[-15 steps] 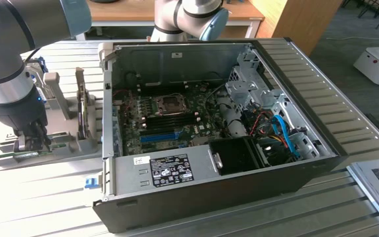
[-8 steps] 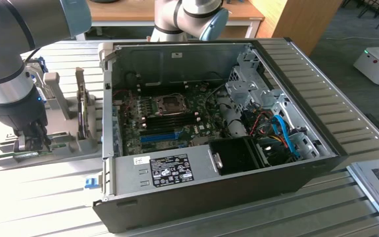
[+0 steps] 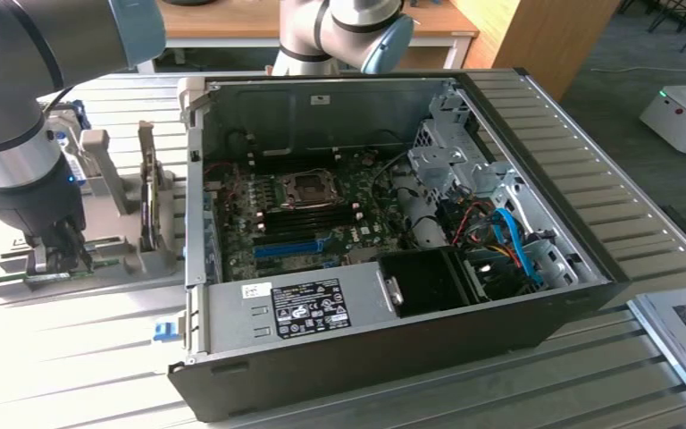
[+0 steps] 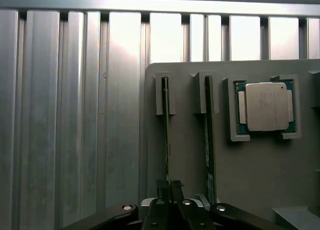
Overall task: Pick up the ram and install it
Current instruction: 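Pick up the ram and move it above insertion slot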
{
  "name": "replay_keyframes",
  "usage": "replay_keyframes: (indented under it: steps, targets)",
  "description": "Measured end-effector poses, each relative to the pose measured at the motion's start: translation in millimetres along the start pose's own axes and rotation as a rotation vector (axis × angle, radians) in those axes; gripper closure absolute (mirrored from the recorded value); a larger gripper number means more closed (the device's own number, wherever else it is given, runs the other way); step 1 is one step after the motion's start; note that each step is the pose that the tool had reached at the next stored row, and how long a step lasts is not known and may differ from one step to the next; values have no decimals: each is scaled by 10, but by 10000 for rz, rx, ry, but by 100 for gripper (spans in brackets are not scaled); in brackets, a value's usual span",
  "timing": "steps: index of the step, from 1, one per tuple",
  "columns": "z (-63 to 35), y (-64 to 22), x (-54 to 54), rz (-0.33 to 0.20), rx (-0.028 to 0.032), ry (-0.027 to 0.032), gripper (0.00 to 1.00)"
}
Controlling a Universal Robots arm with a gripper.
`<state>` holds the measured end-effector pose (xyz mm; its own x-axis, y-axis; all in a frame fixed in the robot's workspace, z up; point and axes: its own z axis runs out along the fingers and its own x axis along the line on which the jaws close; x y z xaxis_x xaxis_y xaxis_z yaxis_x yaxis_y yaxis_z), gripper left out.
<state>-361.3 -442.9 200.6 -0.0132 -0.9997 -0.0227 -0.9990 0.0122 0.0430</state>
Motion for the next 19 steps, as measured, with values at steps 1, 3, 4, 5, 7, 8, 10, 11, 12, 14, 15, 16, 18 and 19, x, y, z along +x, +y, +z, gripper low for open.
replay_keyframes:
  steps: [1,3,4,5,7,8,10,11,12,14,15,16,18,19]
  targets:
    - [0,0,0,0,0,0,88]
    - [0,0,0,0,0,0,88]
    - [0,0,0,0,0,0,88]
    - [0,0,0,0,0,0,88]
    - [0,0,0,0,0,-1,88]
    - [-1,0,0,0,2,-2,88]
    - [-1,0,-1,1,3,-2,88]
    - [-1,0,0,0,2,-2,88]
    - [-2,0,0,0,0,0,88]
    - [-2,0,0,0,1,0,88]
    - [-2,0,0,1,0,-1,88]
    - [-3,0,0,0,0,0,88]
    - [-2,0,0,1,0,0,88]
    - [-2,0,0,-4,0,0,88]
